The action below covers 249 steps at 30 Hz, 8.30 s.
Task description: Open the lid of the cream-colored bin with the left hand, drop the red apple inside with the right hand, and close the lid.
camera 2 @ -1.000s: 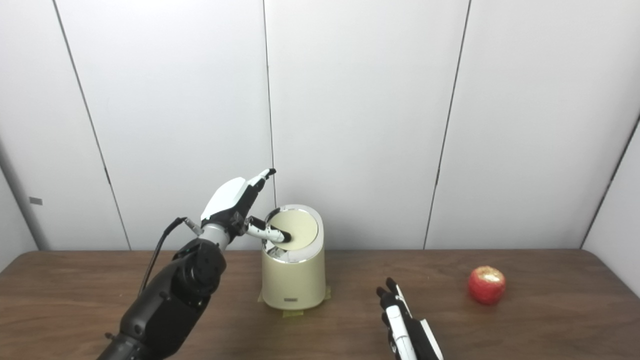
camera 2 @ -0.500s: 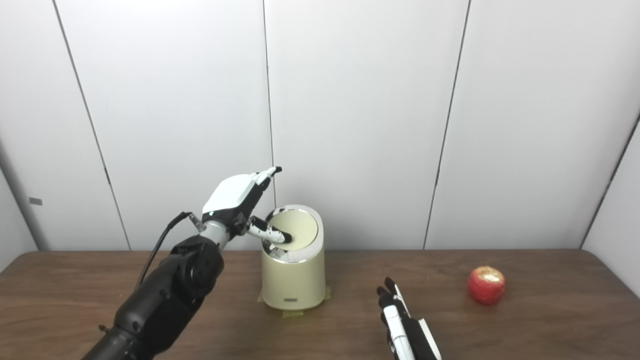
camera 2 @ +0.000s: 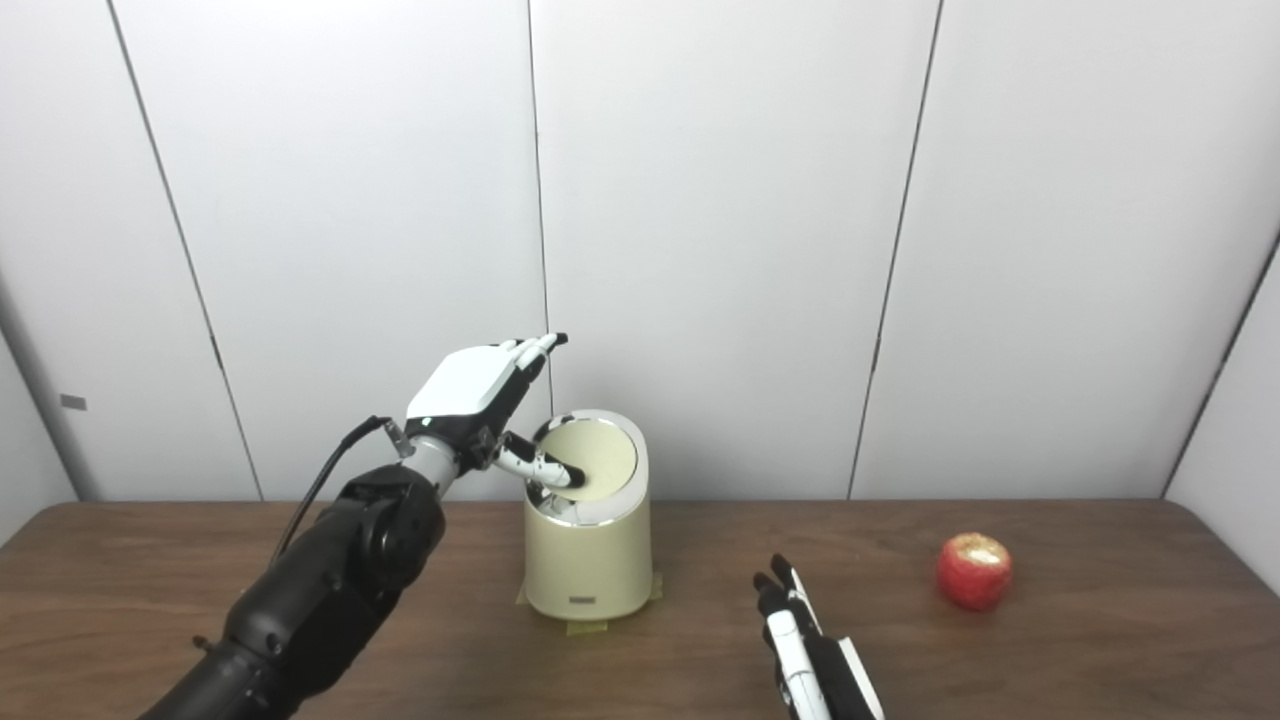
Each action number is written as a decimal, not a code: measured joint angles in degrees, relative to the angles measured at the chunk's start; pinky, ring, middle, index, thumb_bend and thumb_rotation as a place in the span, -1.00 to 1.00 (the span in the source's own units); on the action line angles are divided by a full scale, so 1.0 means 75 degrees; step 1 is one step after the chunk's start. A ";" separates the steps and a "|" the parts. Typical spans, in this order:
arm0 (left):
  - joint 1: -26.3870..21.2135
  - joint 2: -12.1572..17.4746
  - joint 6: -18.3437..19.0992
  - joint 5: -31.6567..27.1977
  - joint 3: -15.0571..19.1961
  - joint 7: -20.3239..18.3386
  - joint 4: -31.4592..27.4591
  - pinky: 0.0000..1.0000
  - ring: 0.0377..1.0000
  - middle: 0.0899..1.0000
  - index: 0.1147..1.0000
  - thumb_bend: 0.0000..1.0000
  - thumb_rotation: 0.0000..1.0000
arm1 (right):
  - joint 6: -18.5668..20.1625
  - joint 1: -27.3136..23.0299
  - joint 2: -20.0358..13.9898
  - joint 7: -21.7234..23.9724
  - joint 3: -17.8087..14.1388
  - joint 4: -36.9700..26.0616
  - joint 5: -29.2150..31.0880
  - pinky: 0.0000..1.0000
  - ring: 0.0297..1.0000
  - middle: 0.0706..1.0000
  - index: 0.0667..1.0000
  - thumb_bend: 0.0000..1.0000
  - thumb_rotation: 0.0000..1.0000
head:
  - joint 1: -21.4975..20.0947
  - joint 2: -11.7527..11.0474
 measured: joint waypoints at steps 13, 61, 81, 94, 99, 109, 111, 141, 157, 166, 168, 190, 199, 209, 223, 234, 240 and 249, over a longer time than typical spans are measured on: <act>-0.0135 -0.0009 0.0045 0.0062 -0.0085 -0.0100 0.0060 0.99 0.95 0.92 1.00 0.86 -1.00 | 0.0001 -0.0025 0.0065 -0.0066 -0.0006 0.0000 0.0013 1.00 0.98 0.93 1.00 0.40 0.82 | -0.0059 0.0023; 0.4820 -0.1070 0.1736 -0.5555 0.4203 -0.0635 -0.5024 1.00 0.98 1.00 1.00 0.02 1.00 | 0.1115 -0.0121 -0.0175 -0.0095 -0.0661 -0.1278 0.1224 0.52 0.94 1.00 0.98 0.63 -0.63 | -0.1403 0.0585; 0.5287 -0.1120 0.2200 -0.6224 0.4183 -0.0622 -0.5972 1.00 1.00 1.00 1.00 -0.03 0.98 | 0.1616 -0.0495 -0.2102 0.0301 -0.1239 -0.2307 -0.1628 0.57 0.77 0.82 0.80 0.78 -0.76 | -0.3363 0.1066; 0.5599 -0.0989 0.2482 -0.6327 0.3821 -0.0674 -0.6438 1.00 1.00 1.00 1.00 -0.14 1.00 | 0.1606 -0.2128 -0.2170 0.4715 -0.2804 -0.1762 -0.6382 0.48 0.75 0.80 0.75 0.86 -0.76 | -0.3574 0.1453; 0.5664 -0.0939 0.2593 -0.6375 0.3788 -0.0679 -0.6448 1.00 1.00 1.00 1.00 -0.15 0.99 | 0.1611 -0.2277 -0.3147 0.4532 -0.2157 -0.0561 -0.6726 0.45 0.70 0.77 0.74 0.86 -0.81 | -0.3563 0.1558; 0.5681 -0.0714 0.2597 -0.6427 0.3492 -0.0827 -0.6745 1.00 1.00 1.00 1.00 -0.15 1.00 | 0.1600 -0.2810 -0.3999 0.3848 -0.0235 0.1604 -0.7289 0.37 0.76 0.83 0.76 0.85 -0.69 | -0.3445 0.1617; 0.5690 -0.0651 0.2597 -0.6432 0.3490 -0.0817 -0.6747 1.00 1.00 1.00 1.00 -0.14 1.00 | 0.1601 -0.3068 -0.4053 0.3809 -0.0083 0.1936 -0.7352 0.41 0.80 0.84 0.77 0.86 -0.69 | -0.3422 0.1629; 0.5774 0.0045 0.2598 -0.6774 0.3095 -0.0578 -0.6970 1.00 1.00 1.00 1.00 -0.26 0.91 | 0.1225 -0.4138 -0.4308 0.2052 0.1278 0.4306 -0.6279 0.45 0.67 0.74 0.63 0.85 -0.68 | -0.2988 0.1758; 0.5708 0.0430 0.2597 -0.6945 0.2744 -0.0498 -0.6985 1.00 1.00 1.00 1.00 -0.12 0.89 | 0.1324 -0.4176 -0.4611 0.2496 0.2082 0.4452 -0.6222 0.32 0.64 0.75 0.57 0.87 -0.65 | -0.2941 0.1875; 0.5709 0.0508 0.2598 -0.6844 0.2724 -0.0496 -0.6984 1.00 1.00 1.00 1.00 -0.11 0.91 | 0.0991 -0.4113 -0.4767 0.2196 0.1945 0.4414 -0.5868 0.09 -0.04 -0.01 -0.14 0.05 -0.99 | -0.2895 0.1898; 0.5709 0.0507 0.2598 -0.6790 0.2713 -0.0501 -0.6984 1.00 1.00 1.00 1.00 -0.13 0.92 | 0.0929 -0.4057 -0.4767 0.2006 0.1896 0.4408 -0.5829 0.07 -0.09 -0.01 -0.17 0.04 -1.00 | -0.2883 0.1887; 0.5740 0.0381 0.2598 -0.6234 0.2361 -0.0530 -0.7295 1.00 1.00 1.00 0.99 -0.09 0.90 | -0.0230 -0.3429 -0.4576 0.0448 0.1536 0.2233 -0.5872 -0.15 -0.23 -0.05 -0.08 0.04 -1.00 | -0.1700 0.1653; 0.5961 0.0068 0.2598 -0.6002 0.2343 -0.0647 -0.7294 1.00 1.00 1.00 0.93 -0.02 0.83 | -0.0891 -0.3448 -0.3895 0.0177 0.1655 0.1104 -0.6338 -0.35 -0.32 -0.13 0.03 0.02 -1.00 | -0.1066 0.1500; 0.6045 -0.0370 0.2598 -0.5133 0.2201 -0.0820 -0.7264 0.94 0.99 0.99 0.91 -0.01 0.90 | -0.1222 -0.3940 -0.2567 0.0367 0.1931 0.0576 -0.6292 -0.33 -0.23 -0.05 -0.07 0.00 -1.00 | -0.0434 0.1313; 0.6327 -0.0949 0.2596 -0.4542 0.2293 -0.0894 -0.7195 0.87 0.96 0.98 0.94 0.01 0.81 | -0.2070 -0.4529 -0.1580 0.0011 0.2123 0.1776 -0.6122 -0.35 -0.24 -0.06 -0.02 -0.01 -1.00 | 0.0292 0.0961; 0.6425 -0.1114 0.2592 -0.4224 0.2234 -0.0885 -0.7105 0.99 1.00 0.99 0.96 0.00 0.88 | -0.2384 -0.5179 -0.1282 -0.0480 0.2247 0.3193 -0.6165 -0.33 -0.22 -0.06 -0.05 0.00 -1.00 | 0.0363 0.0844; 0.6424 -0.1220 0.2592 -0.4237 0.2263 -0.0886 -0.7025 0.93 1.00 0.98 0.98 0.02 0.85 | -0.2390 -0.5582 -0.1092 -0.0934 0.2287 0.4112 -0.6218 -0.33 -0.24 -0.06 -0.04 -0.01 -1.00 | 0.0398 0.0820; 0.6472 -0.1484 0.2541 -0.4253 0.2513 -0.0738 -0.6766 1.00 1.00 1.00 1.00 0.03 0.84 | -0.2430 -0.5894 -0.1077 -0.1404 0.2283 0.4891 -0.6132 -0.31 -0.26 -0.07 -0.03 0.00 -1.00 | 0.0422 0.0797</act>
